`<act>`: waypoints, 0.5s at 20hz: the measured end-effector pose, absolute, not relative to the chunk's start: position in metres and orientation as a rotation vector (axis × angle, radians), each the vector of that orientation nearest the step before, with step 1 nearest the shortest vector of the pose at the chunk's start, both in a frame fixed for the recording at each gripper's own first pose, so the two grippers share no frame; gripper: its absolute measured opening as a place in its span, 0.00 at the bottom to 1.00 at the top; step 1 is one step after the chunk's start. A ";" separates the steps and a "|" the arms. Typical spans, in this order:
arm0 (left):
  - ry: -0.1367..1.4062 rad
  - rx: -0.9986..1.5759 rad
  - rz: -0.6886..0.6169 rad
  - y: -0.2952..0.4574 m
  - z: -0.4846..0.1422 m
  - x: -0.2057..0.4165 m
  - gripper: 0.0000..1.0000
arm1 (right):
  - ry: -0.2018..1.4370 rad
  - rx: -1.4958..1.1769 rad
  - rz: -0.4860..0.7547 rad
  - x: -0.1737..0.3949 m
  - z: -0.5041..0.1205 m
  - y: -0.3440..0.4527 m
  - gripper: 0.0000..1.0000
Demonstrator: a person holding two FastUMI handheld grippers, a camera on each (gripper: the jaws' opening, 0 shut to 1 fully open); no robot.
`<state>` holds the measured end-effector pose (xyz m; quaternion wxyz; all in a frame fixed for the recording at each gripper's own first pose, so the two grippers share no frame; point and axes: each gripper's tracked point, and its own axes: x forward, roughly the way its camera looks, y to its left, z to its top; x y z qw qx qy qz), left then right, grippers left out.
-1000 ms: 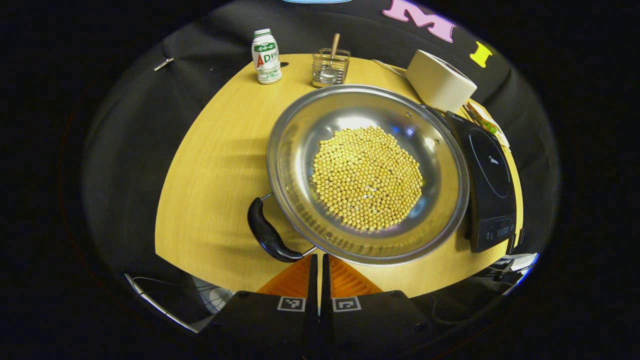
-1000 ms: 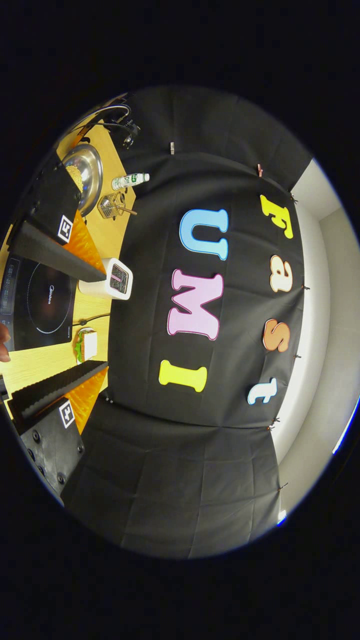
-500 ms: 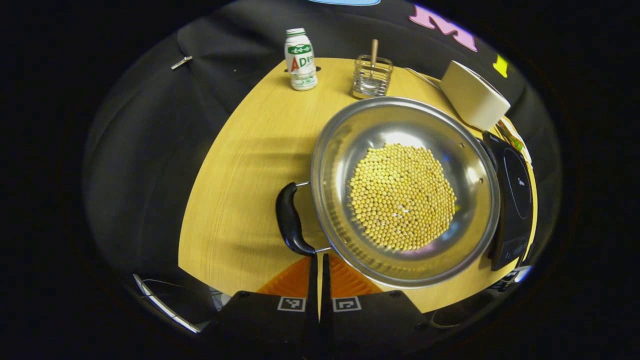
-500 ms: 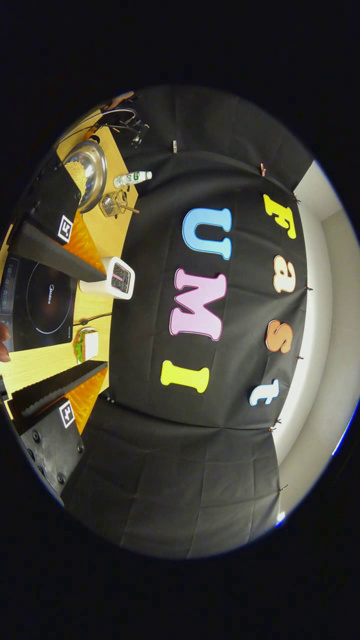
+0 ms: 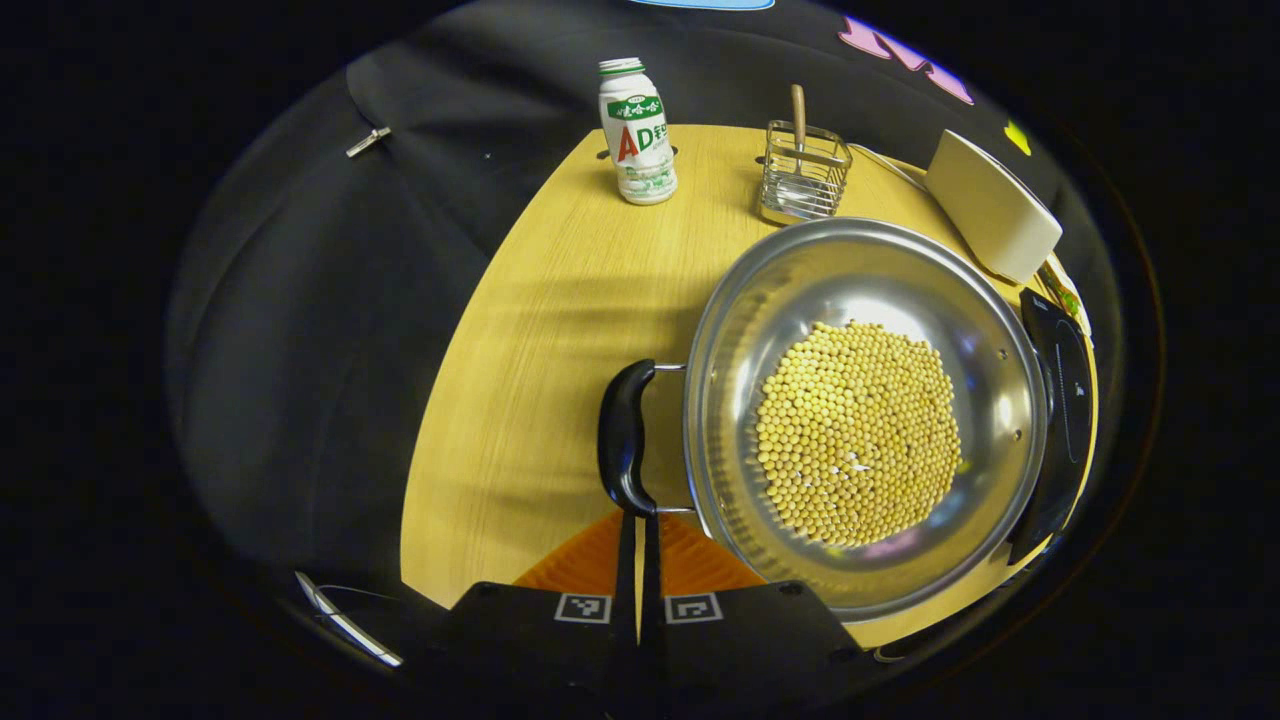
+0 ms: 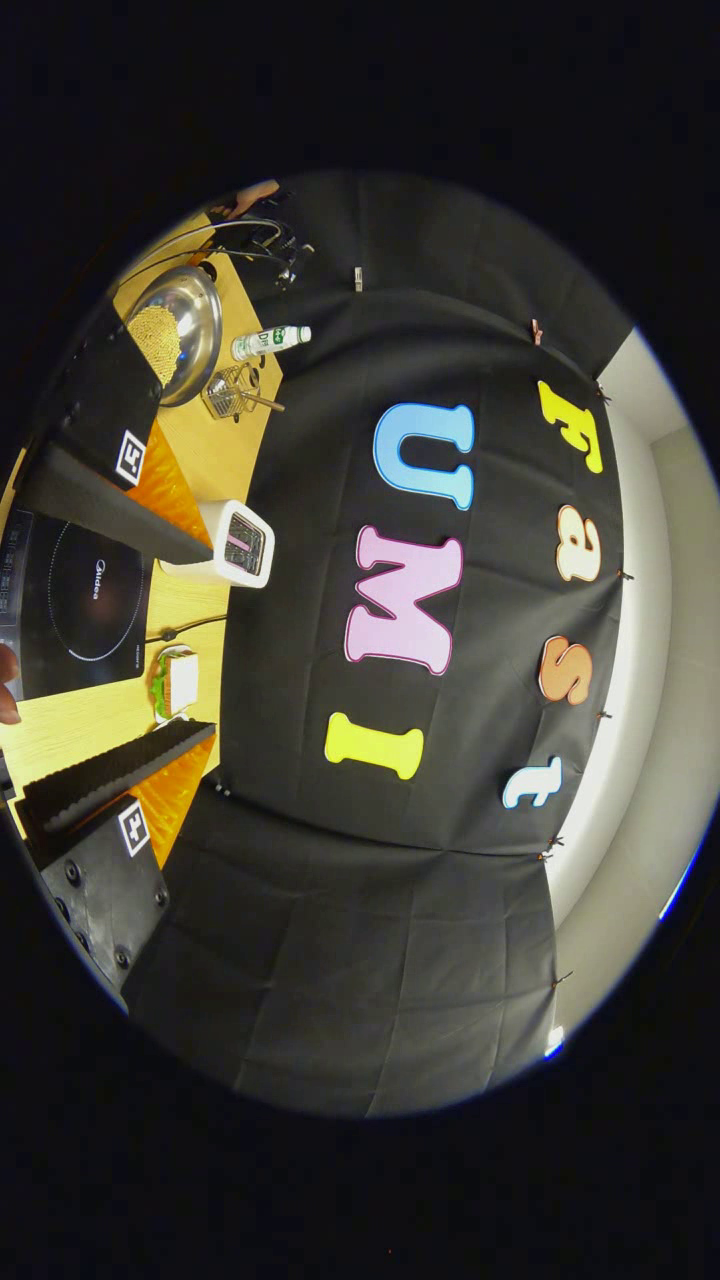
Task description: First push the handle of the pot to place it horizontally, then grasp the pot with both hands and set it on the induction cooktop.
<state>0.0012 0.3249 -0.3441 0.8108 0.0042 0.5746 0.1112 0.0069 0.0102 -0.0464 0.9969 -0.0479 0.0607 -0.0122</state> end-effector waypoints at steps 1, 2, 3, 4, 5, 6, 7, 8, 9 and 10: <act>1.221 0.019 0.243 0.328 -0.343 0.004 0.05 | 0.124 -0.098 -0.026 0.009 -0.048 0.011 0.98; 1.218 0.026 0.246 0.330 -0.343 0.008 0.05 | 0.127 -0.099 -0.027 0.011 -0.049 0.012 0.98; 1.218 0.033 0.250 0.332 -0.344 0.011 0.05 | 0.130 -0.102 -0.029 0.013 -0.050 0.012 0.98; 1.219 0.040 0.250 0.334 -0.345 0.014 0.05 | 0.133 -0.104 -0.028 0.014 -0.051 0.013 0.98; 1.219 0.044 0.252 0.336 -0.348 0.017 0.05 | 0.137 -0.106 -0.026 0.016 -0.051 0.016 0.98; 1.212 0.040 0.253 0.336 -0.348 0.019 0.05 | 0.141 -0.107 -0.023 0.017 -0.053 0.018 0.98; 1.199 0.027 0.256 0.335 -0.346 0.016 0.05 | 0.144 -0.108 -0.019 0.018 -0.054 0.019 0.98; 1.178 0.006 0.261 0.332 -0.342 0.014 0.05 | 0.149 -0.107 -0.013 0.019 -0.055 0.022 0.98; 1.150 -0.012 0.272 0.330 -0.340 0.013 0.05 | 0.157 -0.105 -0.005 0.020 -0.057 0.026 0.98; 1.129 -0.023 0.291 0.332 -0.336 0.013 0.05 | 0.165 -0.101 0.005 0.021 -0.061 0.029 0.98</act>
